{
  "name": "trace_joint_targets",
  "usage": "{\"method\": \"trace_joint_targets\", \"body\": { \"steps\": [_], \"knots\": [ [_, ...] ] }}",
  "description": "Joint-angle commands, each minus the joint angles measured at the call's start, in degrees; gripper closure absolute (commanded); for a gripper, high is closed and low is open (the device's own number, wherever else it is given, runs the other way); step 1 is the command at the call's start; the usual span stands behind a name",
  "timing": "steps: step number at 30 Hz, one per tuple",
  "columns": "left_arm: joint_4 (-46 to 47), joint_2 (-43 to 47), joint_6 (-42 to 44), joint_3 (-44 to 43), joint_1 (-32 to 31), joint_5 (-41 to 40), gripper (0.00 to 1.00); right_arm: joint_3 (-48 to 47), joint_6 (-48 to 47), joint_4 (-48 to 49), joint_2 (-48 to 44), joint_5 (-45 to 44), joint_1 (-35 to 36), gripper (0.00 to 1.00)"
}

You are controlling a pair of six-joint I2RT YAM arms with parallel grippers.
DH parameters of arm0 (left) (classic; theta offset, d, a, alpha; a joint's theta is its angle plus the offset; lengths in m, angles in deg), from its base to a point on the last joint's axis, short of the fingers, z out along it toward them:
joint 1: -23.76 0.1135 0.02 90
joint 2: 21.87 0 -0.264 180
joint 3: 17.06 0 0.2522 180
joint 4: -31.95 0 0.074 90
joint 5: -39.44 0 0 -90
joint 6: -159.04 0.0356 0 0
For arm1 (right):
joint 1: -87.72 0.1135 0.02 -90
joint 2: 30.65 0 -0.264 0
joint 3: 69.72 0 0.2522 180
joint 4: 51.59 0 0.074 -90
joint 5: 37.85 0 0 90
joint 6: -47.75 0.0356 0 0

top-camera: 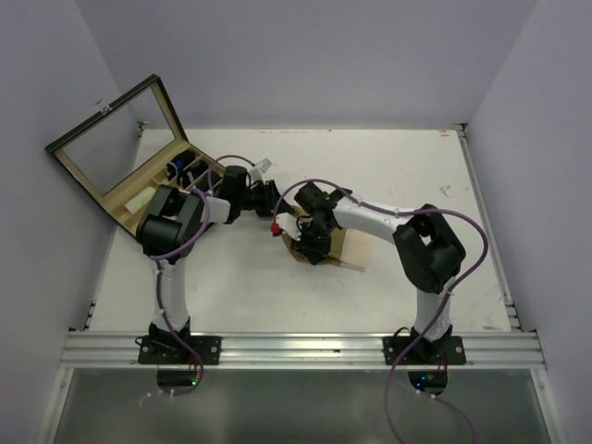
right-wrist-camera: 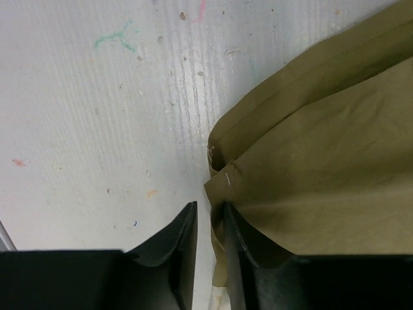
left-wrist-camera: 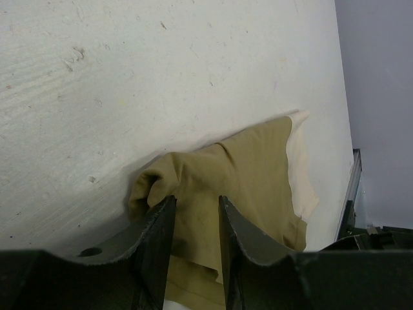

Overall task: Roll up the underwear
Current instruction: Fold the underwear

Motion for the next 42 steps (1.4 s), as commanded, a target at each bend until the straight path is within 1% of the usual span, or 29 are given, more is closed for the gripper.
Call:
{"method": "trace_joint_targets", "body": {
  "steps": [1, 3, 7, 10, 11, 14, 15, 17, 21, 23, 25, 26, 29, 35, 36, 42],
  "knots": [
    [-5.0, -2.4, 3.3, -0.2, -0.1, -3.0, 0.62, -0.7, 0.5, -1.9, -3.9, 2.2, 0.2, 0.71],
    [-5.0, -2.3, 3.3, 0.0, 0.0, -3.1, 0.61, -0.8, 1.8, -2.0, -5.8, 1.8, 0.1, 0.69],
    [-4.8, -1.6, 3.5, 0.1, -0.2, -2.6, 0.60, -0.3, 4.1, -2.5, -10.6, 1.4, -2.3, 0.71],
    [-5.2, -1.1, 3.8, -0.2, -0.2, -2.4, 0.57, 1.7, 3.1, -4.5, -13.4, -0.3, -5.1, 0.73],
    [-5.3, -1.1, 3.8, -0.2, -0.2, -2.0, 0.55, 4.0, 1.6, -4.6, -14.6, -1.1, -5.8, 0.74],
    [-5.3, -0.8, 3.9, -0.1, -0.4, -1.7, 0.51, 7.3, 0.3, -4.4, -14.8, -2.9, -9.2, 0.75],
    [-5.2, -0.6, 3.9, 0.1, -0.4, -1.6, 0.50, 7.6, 0.2, -4.7, -14.4, -2.4, -10.8, 0.76],
    [-4.8, 0.1, 4.0, 0.4, -0.7, -1.2, 0.49, 7.7, 0.3, -4.5, -14.2, -1.5, -11.9, 0.76],
    [-3.1, 2.6, 4.3, 1.8, -1.1, 1.1, 0.45, 5.9, 4.4, -3.5, -12.0, 0.2, -13.3, 0.81],
    [-3.0, 5.2, 5.5, 2.1, -1.7, 1.0, 0.45, 5.3, 6.0, -3.0, -9.6, 0.9, -13.4, 0.82],
    [-5.3, 6.4, 7.0, 1.2, -2.0, 0.2, 0.44, 4.4, 7.9, -3.1, -8.4, 2.4, -13.4, 0.82],
    [-6.8, 6.5, 7.6, 1.0, -2.3, -0.4, 0.44, 4.7, 8.2, -2.1, -9.0, 4.4, -13.4, 0.81],
    [-7.1, 6.1, 7.6, 1.9, -2.2, -1.1, 0.44, 4.8, 8.4, 0.7, -11.1, 6.6, -12.9, 0.79],
    [-5.5, 3.4, 5.4, 2.7, -2.3, -1.2, 0.44, 2.6, 6.3, 3.0, -11.3, 7.5, -7.4, 0.80],
    [-5.4, 3.2, 5.4, 2.6, -2.3, -1.3, 0.44, 2.5, 5.8, 3.7, -10.8, 6.9, -5.7, 0.80],
    [-6.6, 2.6, 6.2, 2.0, -2.2, -1.7, 0.44, 1.5, 2.9, 4.5, -7.8, 5.4, -1.6, 0.79]
  ]
}}
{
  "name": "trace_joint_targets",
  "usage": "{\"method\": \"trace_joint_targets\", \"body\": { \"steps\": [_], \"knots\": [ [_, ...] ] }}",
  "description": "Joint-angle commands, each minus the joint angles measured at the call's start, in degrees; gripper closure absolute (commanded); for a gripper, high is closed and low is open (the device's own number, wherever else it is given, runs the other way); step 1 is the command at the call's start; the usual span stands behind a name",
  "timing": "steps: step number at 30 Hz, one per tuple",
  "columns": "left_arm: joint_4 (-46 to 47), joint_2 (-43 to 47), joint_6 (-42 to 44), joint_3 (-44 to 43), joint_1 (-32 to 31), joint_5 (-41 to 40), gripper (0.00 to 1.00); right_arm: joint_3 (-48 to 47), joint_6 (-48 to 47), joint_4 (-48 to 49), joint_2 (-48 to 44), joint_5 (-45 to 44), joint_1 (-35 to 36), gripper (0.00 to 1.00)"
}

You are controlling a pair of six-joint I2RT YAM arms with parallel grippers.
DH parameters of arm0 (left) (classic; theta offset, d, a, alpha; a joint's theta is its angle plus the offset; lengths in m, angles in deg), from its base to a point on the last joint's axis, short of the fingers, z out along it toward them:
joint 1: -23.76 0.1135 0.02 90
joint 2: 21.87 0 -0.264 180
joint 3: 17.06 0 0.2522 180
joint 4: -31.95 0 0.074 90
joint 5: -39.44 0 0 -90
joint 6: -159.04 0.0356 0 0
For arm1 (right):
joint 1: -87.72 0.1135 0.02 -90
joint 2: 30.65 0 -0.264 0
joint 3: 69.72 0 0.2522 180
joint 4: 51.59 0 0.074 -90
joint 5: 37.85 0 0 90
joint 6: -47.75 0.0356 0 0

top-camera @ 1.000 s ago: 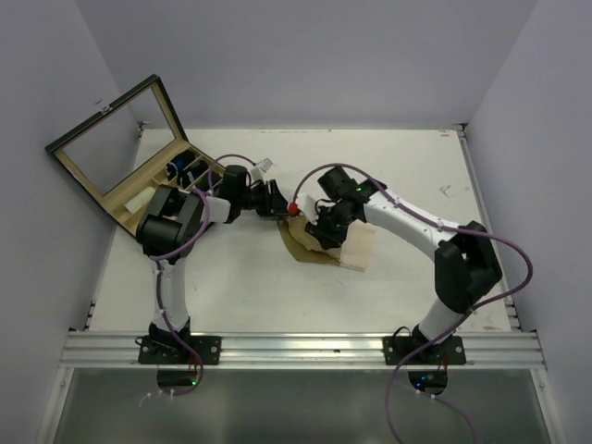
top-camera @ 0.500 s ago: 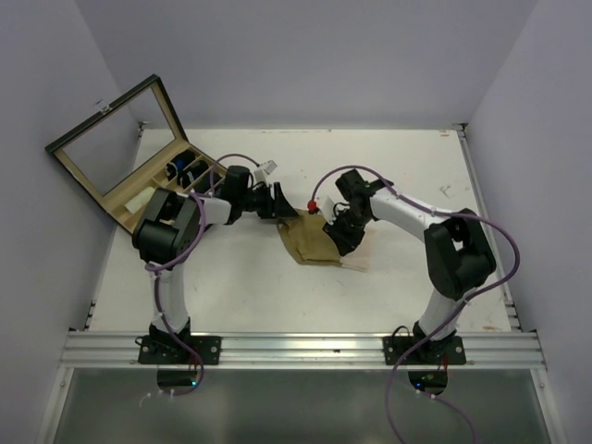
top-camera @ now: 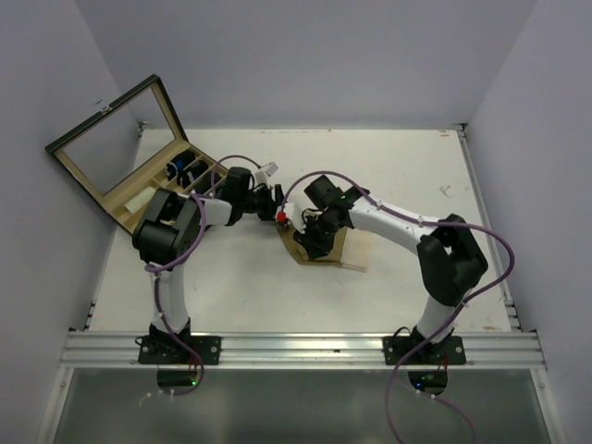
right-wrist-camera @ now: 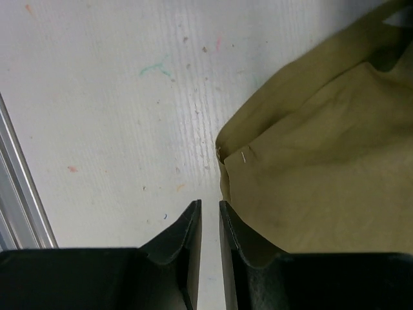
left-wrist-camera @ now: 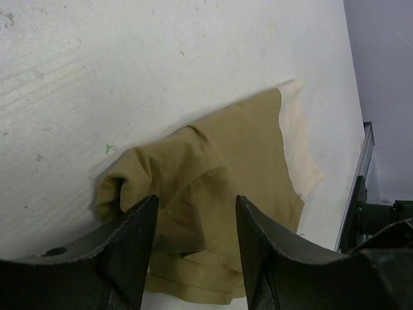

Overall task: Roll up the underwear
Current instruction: Fold the underwear

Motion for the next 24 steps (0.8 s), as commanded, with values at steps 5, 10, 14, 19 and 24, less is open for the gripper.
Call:
{"method": "trace_joint_targets", "body": {
  "steps": [5, 10, 14, 19, 24],
  "knots": [
    [-1.9, -1.4, 0.8, 0.6, -0.1, -2.2, 0.43, -2.4, -3.2, 4.3, 3.1, -1.2, 2.1, 0.79],
    [-1.9, -1.5, 0.9, 0.5, -0.1, -2.0, 0.43, -2.3, -3.6, 5.9, 4.9, -1.9, 2.1, 0.79],
    [-1.9, -1.6, 0.9, 0.5, -0.1, -2.0, 0.43, -1.6, -3.8, 6.8, 5.4, -2.1, 2.2, 0.79],
    [-2.0, -1.6, 1.0, 0.5, -0.1, -2.0, 0.42, -0.8, -4.6, 7.0, 6.1, -2.4, 2.2, 0.84],
    [-2.3, -1.6, 1.1, 0.2, -0.1, -2.2, 0.42, 0.0, -5.1, 7.1, 6.4, -3.0, 2.1, 0.88]
  ]
}}
